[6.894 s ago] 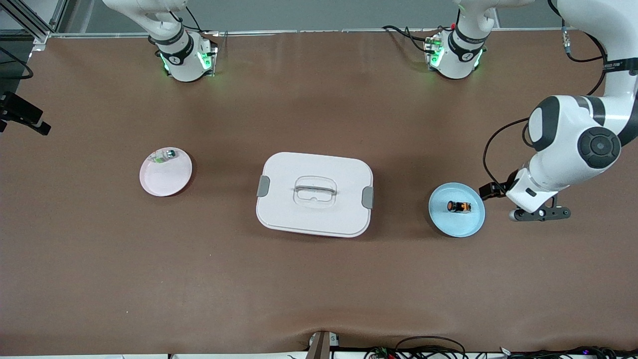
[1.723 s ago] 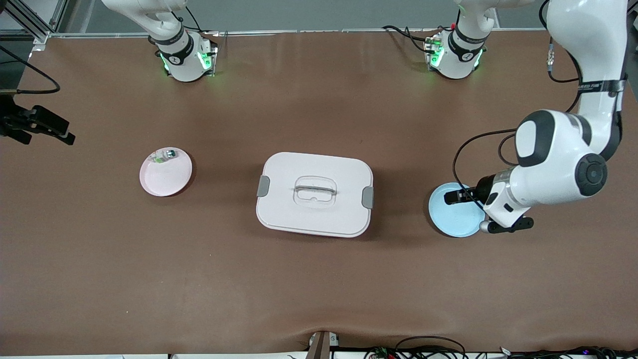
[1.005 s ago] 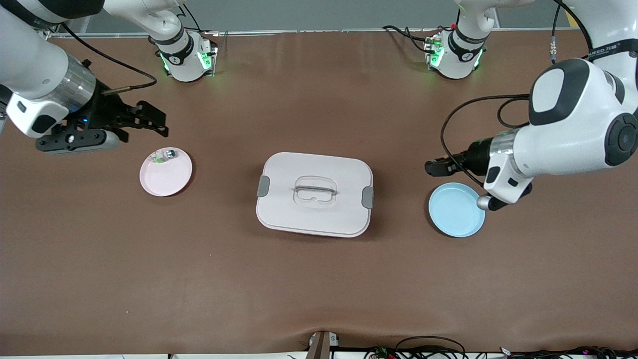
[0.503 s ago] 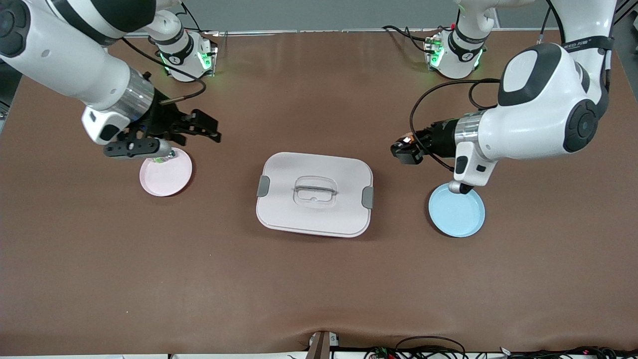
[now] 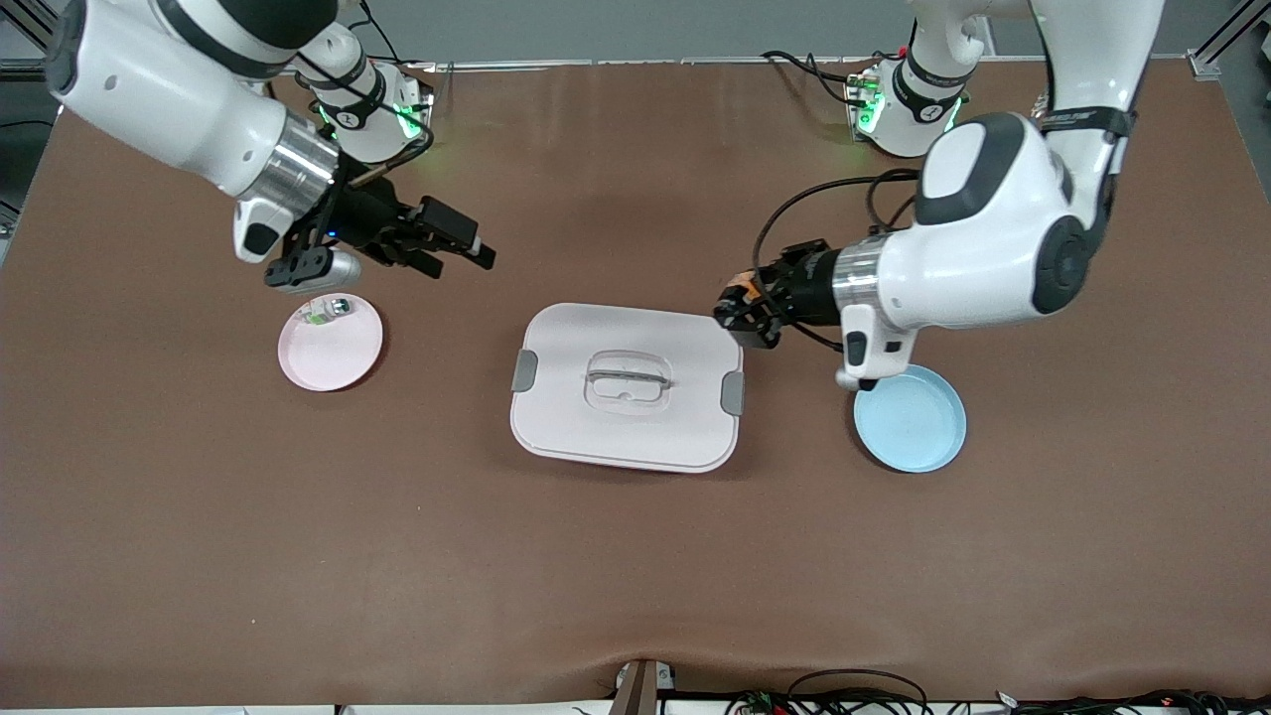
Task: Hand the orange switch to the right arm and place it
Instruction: 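Carry the switch above the box while the right gripper reaches it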
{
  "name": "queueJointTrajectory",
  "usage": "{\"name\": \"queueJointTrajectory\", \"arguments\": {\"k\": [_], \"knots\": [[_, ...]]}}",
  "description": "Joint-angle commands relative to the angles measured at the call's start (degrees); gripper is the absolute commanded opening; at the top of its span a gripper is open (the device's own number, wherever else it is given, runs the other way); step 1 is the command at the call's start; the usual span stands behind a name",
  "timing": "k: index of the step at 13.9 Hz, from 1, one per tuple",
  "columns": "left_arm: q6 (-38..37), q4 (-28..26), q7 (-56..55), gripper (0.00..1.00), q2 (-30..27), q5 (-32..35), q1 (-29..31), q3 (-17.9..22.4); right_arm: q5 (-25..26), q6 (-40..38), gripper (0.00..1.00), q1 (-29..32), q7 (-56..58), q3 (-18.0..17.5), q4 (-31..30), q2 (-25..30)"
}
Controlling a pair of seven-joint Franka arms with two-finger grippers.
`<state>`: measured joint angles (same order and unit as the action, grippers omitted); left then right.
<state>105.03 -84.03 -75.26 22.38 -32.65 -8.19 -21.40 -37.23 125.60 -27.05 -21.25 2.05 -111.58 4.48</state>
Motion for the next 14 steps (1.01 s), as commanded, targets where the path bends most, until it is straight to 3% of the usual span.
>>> {"name": "queueJointTrajectory", "arguments": {"k": [1,5,8,14], "knots": [[3.68,5.18,-8.38,0.0,3.54,-1.62,-2.78,-0.05,-3.8,10.17,1.0,-5.28,-2.11,0.5,-8.56,4.57],[4.73,5.72,-12.63,0.0,4.86,-1.89,-5.69,-0.04,-4.69,21.51,1.0,-12.49,-14.94,0.58,-8.57,2.65],[9.56,5.89,-13.16,0.0,5.83,-2.07,-8.15,-0.05,-4.69,22.67,1.0,-13.38,-15.13,0.5,-6.21,-0.69],[9.14,5.89,-13.51,0.0,5.4,-5.23,-7.89,-0.05,-4.69,24.87,1.0,-14.97,-18.74,0.67,-0.23,-8.69]]}}
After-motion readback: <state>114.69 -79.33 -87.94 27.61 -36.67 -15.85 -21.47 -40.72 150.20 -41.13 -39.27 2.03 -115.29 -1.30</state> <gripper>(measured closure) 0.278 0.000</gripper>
